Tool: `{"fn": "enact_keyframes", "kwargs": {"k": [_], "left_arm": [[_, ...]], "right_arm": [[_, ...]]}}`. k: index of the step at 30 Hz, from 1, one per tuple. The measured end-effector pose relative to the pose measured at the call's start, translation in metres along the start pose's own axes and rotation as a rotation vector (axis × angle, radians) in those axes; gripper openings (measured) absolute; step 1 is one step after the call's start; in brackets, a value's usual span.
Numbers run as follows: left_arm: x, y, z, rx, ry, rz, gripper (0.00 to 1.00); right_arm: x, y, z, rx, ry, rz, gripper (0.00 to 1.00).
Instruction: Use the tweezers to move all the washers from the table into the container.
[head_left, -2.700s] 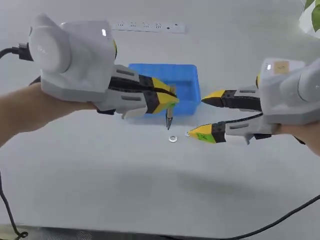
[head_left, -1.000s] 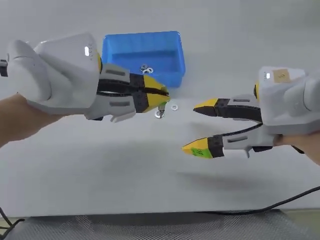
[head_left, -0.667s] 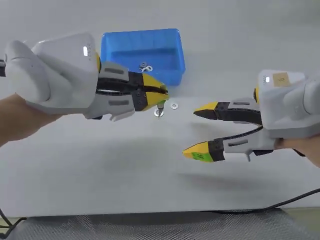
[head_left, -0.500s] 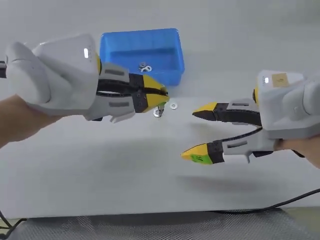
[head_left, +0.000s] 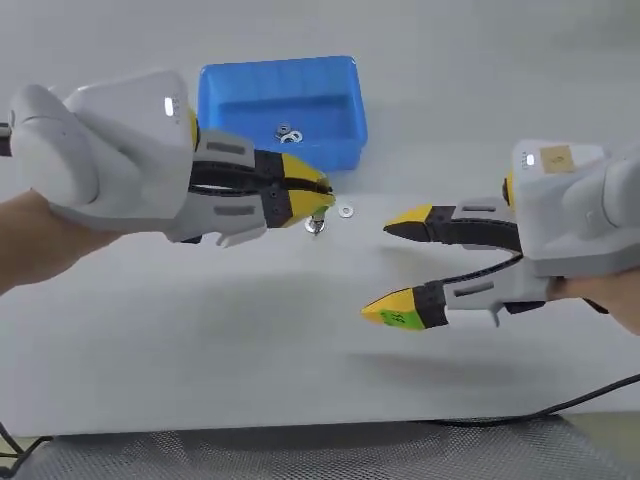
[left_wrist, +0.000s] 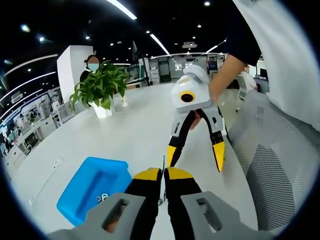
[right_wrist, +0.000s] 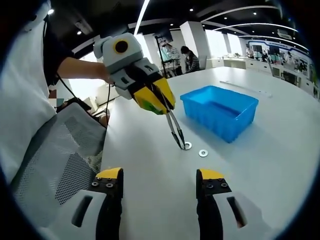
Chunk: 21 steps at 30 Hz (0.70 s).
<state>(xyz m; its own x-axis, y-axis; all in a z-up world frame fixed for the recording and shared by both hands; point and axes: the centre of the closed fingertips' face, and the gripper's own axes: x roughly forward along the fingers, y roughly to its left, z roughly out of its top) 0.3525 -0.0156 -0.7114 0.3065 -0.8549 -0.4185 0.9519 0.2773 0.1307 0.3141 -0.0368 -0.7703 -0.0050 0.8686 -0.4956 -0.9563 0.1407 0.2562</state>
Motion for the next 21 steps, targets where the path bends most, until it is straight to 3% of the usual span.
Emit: {"fn": "enact_keyframes", "kwargs": {"k": [12, 21], "left_arm": [[0.001, 0.004, 0.001, -0.057, -0.005, 0.010, 0.07], [0.000, 0.008, 0.001, -0.080, 0.004, 0.013, 0.07]], "right_arm": [[0.007, -0.005, 0.010, -0.023, -0.008, -0.002, 0.58], [0.037, -0.017, 0.035, -0.132, -0.002, 0.035, 0.53]]}}
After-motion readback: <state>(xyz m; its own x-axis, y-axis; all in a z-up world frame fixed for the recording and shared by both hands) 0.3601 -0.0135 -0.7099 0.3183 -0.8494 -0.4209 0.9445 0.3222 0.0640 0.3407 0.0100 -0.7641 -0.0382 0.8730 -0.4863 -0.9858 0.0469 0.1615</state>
